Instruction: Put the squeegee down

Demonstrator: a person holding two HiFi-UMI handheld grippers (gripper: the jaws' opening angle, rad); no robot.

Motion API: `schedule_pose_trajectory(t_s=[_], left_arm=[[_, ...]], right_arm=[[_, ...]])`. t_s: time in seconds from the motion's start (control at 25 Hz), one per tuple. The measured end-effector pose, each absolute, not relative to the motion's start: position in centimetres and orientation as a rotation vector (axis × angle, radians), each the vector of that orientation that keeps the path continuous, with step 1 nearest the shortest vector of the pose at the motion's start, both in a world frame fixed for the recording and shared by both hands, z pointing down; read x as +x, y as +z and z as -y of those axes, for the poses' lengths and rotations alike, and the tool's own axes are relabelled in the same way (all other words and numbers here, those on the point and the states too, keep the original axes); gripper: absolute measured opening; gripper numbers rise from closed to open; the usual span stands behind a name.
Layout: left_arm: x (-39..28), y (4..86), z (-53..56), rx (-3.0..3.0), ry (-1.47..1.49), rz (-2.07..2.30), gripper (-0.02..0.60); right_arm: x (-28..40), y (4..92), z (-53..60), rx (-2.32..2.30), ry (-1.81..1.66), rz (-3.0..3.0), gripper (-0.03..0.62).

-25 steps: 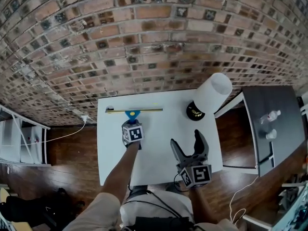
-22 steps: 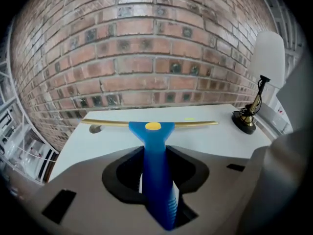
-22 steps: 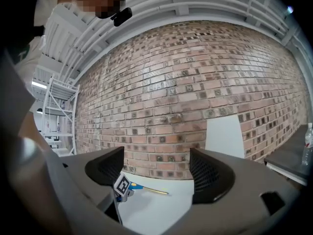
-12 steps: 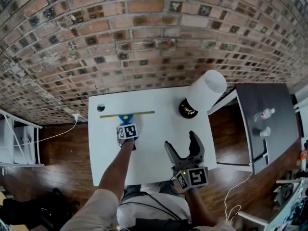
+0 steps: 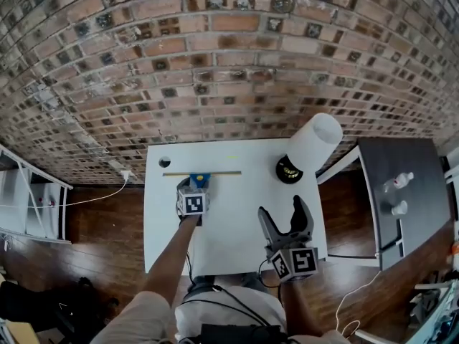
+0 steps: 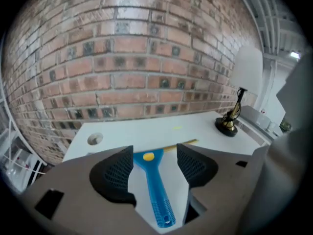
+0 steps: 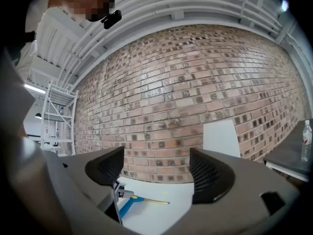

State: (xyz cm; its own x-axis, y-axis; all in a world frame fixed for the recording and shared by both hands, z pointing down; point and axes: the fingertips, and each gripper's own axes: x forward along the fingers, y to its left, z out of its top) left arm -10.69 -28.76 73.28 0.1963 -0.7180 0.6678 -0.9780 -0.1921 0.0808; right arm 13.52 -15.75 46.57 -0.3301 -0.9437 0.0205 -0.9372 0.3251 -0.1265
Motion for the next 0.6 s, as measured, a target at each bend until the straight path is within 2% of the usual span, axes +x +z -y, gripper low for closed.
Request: schedule_pose_trajectory(t_s=[0.16,0.44,0.6], left_arm=[[-10.7,63.6,27.7,2.204,0.449,1.632,0.330],[-14.0,50.2,20.8,2.404,0.154,1.839,0.348],[-14.9,44.8,16.3,2.488,0.160,2.008,0.348]], right_arm=[[12.1,45.5,15.7,-1.723,-0.156,-2.523,0.449],[10.4,43.7,15.4,-1.649,-0.094,-2.529,0.449],[9.8,43.2,15.1,-1.623,-0.065,-2.534,0.448]])
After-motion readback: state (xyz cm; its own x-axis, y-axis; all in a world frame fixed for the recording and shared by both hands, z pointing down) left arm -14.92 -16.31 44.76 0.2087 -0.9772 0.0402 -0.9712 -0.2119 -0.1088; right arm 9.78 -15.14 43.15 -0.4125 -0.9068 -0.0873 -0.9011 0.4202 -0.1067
